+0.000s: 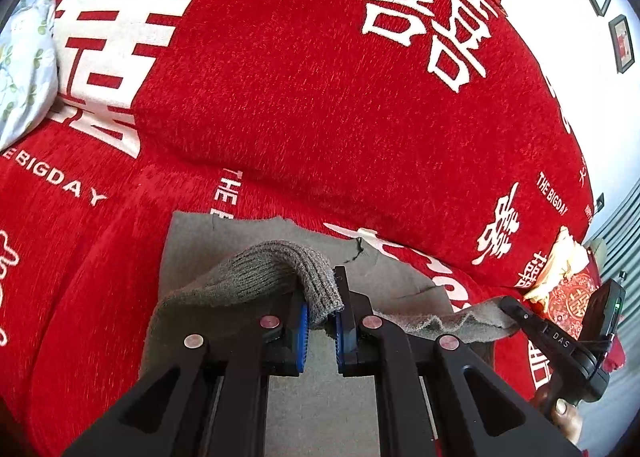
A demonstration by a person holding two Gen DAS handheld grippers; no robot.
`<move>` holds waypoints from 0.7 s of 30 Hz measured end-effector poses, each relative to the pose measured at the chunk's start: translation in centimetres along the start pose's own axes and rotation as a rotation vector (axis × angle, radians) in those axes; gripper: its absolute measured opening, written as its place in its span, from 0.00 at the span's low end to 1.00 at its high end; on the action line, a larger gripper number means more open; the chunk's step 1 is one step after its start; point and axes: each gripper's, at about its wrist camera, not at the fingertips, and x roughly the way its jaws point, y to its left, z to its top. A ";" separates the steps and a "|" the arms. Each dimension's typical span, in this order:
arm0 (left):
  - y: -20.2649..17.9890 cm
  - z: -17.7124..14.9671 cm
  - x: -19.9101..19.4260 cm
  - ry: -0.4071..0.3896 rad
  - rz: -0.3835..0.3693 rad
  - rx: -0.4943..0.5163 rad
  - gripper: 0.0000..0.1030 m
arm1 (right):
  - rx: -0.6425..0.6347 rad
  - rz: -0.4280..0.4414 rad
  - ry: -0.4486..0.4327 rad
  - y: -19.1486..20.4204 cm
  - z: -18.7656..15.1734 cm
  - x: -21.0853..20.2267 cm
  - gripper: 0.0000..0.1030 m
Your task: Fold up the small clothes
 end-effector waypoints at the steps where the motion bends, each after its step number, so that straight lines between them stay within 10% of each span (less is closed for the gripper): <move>1: 0.0 0.1 0.2 0.002 0.002 0.001 0.11 | 0.001 -0.005 0.004 -0.1 0.2 0.4 0.10; 16: 1.2 0.8 5.6 0.077 0.058 -0.007 0.11 | 0.053 0.016 0.114 -2.7 0.4 5.8 0.09; 20: 0.8 0.5 5.4 0.066 0.059 0.023 0.10 | 0.163 0.059 0.152 -4.6 0.0 6.5 0.70; 21: 0.6 0.4 5.3 0.062 0.060 0.031 0.11 | 0.196 0.071 0.162 -4.9 -0.2 6.5 0.70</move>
